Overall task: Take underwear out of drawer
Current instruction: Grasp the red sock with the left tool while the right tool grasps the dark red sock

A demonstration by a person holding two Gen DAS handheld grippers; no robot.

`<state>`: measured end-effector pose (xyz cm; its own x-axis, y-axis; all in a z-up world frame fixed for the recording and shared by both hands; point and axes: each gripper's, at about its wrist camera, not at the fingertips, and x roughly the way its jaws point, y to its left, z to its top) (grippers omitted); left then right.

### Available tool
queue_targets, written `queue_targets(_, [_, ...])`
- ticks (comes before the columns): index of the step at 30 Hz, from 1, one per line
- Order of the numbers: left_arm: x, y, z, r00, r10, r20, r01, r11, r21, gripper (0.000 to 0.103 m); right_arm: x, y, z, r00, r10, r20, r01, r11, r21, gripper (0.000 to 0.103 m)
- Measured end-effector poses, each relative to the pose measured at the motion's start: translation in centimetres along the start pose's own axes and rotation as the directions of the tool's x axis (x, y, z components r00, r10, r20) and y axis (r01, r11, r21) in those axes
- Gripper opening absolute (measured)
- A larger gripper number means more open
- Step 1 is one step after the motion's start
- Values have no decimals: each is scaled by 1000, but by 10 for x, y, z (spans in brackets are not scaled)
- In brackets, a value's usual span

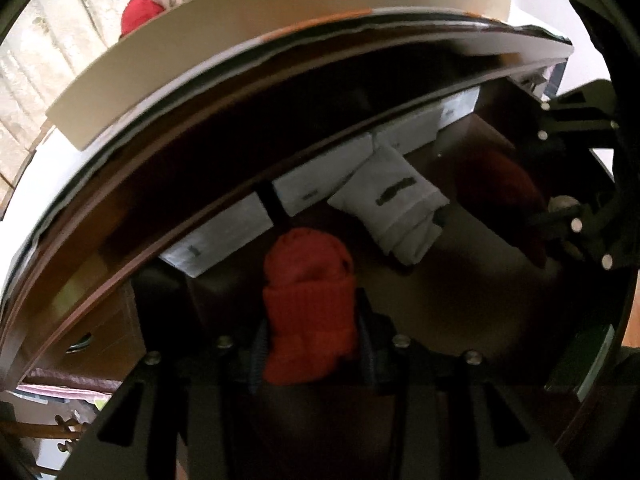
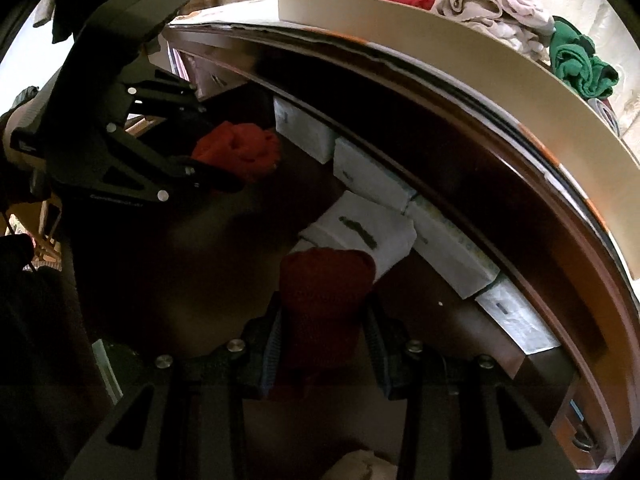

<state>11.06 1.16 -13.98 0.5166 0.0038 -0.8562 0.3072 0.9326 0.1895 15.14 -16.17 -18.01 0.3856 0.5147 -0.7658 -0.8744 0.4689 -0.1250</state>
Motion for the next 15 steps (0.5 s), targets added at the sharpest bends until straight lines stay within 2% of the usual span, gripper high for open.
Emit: queue_targets(15, [-15, -5, 1, 997, 16, 78, -8, 995, -95, 36, -15, 8, -3, 995, -25, 99, 23, 999, 29, 41])
